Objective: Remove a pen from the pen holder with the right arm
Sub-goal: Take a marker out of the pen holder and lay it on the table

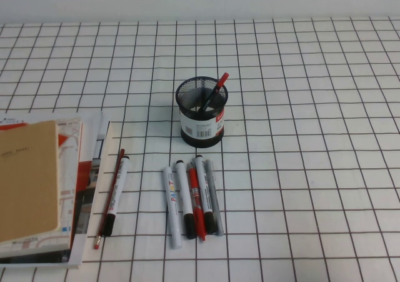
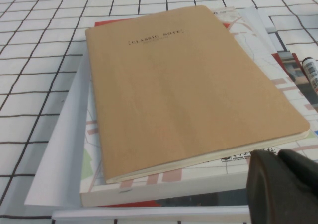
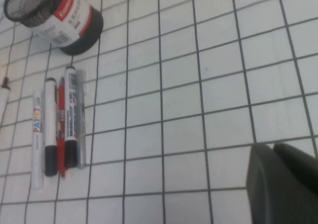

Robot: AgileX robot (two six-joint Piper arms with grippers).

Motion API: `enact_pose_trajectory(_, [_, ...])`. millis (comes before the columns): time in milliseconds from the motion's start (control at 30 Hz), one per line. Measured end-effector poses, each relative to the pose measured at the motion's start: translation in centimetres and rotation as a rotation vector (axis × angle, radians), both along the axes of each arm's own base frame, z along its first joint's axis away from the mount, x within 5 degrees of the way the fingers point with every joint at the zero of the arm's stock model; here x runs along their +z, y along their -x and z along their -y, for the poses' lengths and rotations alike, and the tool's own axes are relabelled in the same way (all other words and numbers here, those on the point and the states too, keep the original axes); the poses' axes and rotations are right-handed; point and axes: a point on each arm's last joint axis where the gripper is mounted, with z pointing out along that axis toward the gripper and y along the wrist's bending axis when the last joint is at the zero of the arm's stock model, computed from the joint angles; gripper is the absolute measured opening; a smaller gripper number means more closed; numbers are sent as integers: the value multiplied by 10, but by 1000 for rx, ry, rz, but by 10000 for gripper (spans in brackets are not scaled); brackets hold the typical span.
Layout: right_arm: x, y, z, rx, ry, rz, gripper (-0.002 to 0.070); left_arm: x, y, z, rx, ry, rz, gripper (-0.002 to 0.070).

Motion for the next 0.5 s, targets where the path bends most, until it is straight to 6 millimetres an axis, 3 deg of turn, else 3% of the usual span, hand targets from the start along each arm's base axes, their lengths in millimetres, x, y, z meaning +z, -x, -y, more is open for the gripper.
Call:
enact_pose_trajectory(300, [13, -62, -10, 122, 81, -148, -16, 0, 0, 0, 0, 0, 0, -4])
enact_pose_trajectory(500, [21, -102, -51, 233, 110, -51, -16, 0, 0, 0, 0, 0, 0, -4])
